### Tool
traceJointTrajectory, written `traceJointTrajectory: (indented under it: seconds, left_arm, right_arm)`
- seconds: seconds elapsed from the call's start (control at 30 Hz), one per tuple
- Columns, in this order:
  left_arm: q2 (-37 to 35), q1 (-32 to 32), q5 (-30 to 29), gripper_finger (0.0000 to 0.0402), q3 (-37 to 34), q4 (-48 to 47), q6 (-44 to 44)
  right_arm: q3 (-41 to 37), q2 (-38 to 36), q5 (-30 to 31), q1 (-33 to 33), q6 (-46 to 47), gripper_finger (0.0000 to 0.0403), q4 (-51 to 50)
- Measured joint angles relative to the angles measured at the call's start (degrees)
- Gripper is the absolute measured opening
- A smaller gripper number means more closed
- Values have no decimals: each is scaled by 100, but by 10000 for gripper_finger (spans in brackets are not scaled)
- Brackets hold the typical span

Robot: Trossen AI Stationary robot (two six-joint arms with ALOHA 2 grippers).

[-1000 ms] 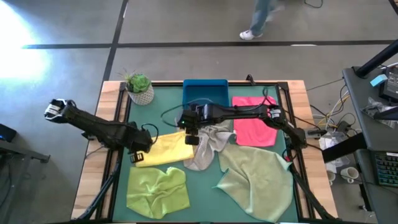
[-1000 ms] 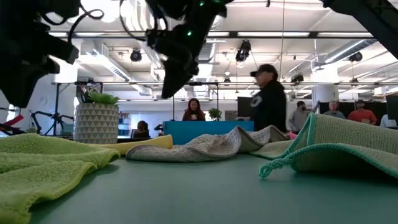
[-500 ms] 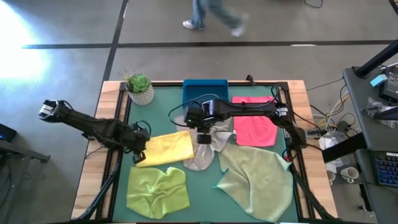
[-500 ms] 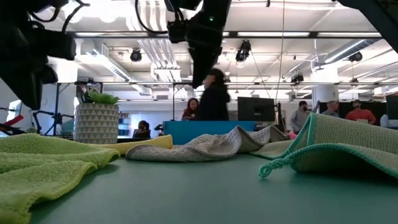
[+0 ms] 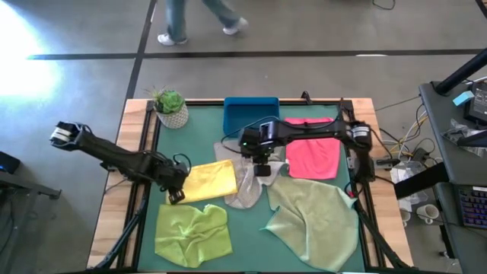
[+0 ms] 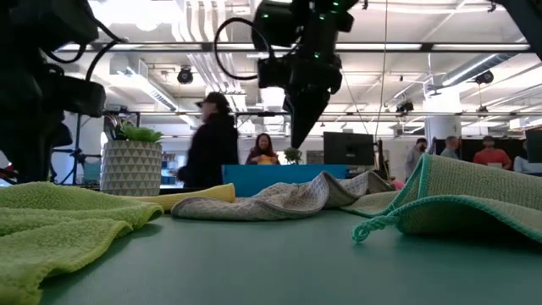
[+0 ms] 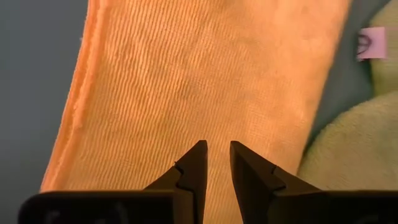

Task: Fold microfiber towels
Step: Fold the yellow microfiber cloth

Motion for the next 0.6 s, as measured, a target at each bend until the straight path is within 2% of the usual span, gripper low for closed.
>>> traceJointTrajectory:
  seconds: [0.23, 0.4, 0.6]
  left_arm:
    - [556, 172, 103, 54, -9, 268, -108]
    - [907, 364, 227, 54, -2, 288, -107]
    - [1268, 711, 356, 54, 11, 285, 7]
  right_arm:
    - [-1361, -483, -338, -158, 62, 52, 1371]
    - [-1961, -488, -405, -141, -161, 52, 1716]
    - [-2602, -484, -480, -150, -50, 52, 2598]
